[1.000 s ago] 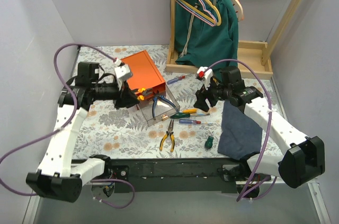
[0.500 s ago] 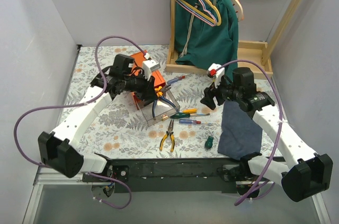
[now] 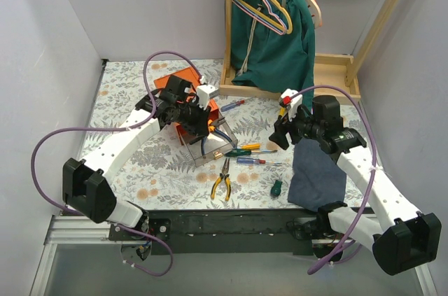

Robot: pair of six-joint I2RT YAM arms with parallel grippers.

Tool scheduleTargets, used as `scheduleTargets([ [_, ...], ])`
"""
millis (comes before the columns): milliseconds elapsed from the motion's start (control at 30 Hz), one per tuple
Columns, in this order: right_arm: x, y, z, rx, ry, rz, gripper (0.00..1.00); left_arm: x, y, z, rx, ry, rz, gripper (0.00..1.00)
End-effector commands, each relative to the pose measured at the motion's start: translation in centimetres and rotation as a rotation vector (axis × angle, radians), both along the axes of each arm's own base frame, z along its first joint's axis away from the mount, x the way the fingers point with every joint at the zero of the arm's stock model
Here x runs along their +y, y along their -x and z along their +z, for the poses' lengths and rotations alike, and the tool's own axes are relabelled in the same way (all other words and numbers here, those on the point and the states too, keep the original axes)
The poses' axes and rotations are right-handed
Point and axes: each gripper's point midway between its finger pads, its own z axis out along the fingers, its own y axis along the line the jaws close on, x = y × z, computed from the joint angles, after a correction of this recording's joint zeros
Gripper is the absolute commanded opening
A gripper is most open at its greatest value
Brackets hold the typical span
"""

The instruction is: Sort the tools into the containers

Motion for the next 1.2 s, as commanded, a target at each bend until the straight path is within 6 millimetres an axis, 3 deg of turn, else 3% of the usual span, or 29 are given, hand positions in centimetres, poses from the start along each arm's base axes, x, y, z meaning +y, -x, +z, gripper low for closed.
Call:
scheduleTargets([
  [0, -0.2, -0.2, 1.3, -0.061, -0.016, -0.012, 0.77, 0.2, -1.2, -1.2, 0.015, -0.05, 0.063, 0.0],
  [133, -0.4, 0.0, 1.6, -0.072, -0.018, -0.013, 0.77, -0.1, -2.0, -1.6, 0.021, -0.059, 0.09, 0.0],
  [233, -0.2, 0.1, 1.7, -0.076, -0.024, -0.008, 0.77, -0.2, -3.4, -0.7, -0.029, -0.062, 0.123, 0.01],
  [267, -0.2, 0.1, 1.7, -0.077, -0.023, -0.008, 0.77, -0.4, -4.0, 0.1, -0.053, -0.051, 0.128, 0.05],
  [333, -0.3, 0.0, 1.9, -0.083, -0.023, -0.008, 0.76, -0.8, -4.4, 1.2, -0.07, -0.026, 0.126, 0.28],
  [433, -0.8, -0.4, 2.0, -0.079, -0.02, -0.062, 0.75, -2.6, -3.5, 4.3, -0.081, 0.079, 0.037, 0.48],
  [533, -2.0, -0.9, 1.2, -0.017, -0.024, -0.207, 0.73, -4.3, -2.2, 7.7, -0.081, 0.189, -0.062, 0.58],
  [567, -2.0, -0.8, 0.4, 0.016, -0.031, -0.226, 0.73, -4.5, -2.0, 8.0, -0.074, 0.195, -0.076, 0.59],
  [667, -0.7, 0.1, -0.7, 0.068, -0.031, -0.19, 0.71, -4.9, -2.6, 10.6, -0.137, 0.222, -0.097, 0.6],
  [700, 0.8, 1.1, -1.3, 0.08, -0.024, -0.131, 0.7, -4.8, -3.1, 11.3, -0.171, 0.22, -0.09, 0.6],
  [767, 2.6, 2.4, -2.3, 0.098, -0.019, -0.057, 0.69, -3.8, -5.8, 12.4, -0.285, 0.172, 0.007, 0.62],
  [867, 5.6, 5.9, -4.7, 0.15, -0.006, 0.096, 0.68, -2.0, -8.8, 13.1, -0.397, 0.102, 0.123, 0.63],
  [900, 6.9, 8.0, -5.8, 0.163, 0.007, 0.18, 0.68, -1.4, -9.3, 13.4, -0.406, 0.103, 0.165, 0.64],
  [1000, 8.6, 10.8, -7.2, 0.196, 0.033, 0.255, 0.68, 0.9, -10.7, 14.4, -0.452, 0.08, 0.298, 0.67],
  [1033, 8.7, 11.1, -7.7, 0.225, 0.039, 0.231, 0.68, 1.4, -10.8, 14.6, -0.458, 0.076, 0.329, 0.68],
  [1067, 8.1, 9.8, -8.6, 0.221, 0.09, 0.11, 0.68, 2.0, -10.9, 14.7, -0.472, 0.069, 0.351, 0.69],
  [1167, 8.2, 8.7, -9.7, 0.305, 0.12, -0.078, 0.72, 6.0, -11.8, 16.1, -0.57, -0.003, 0.529, 0.73],
])
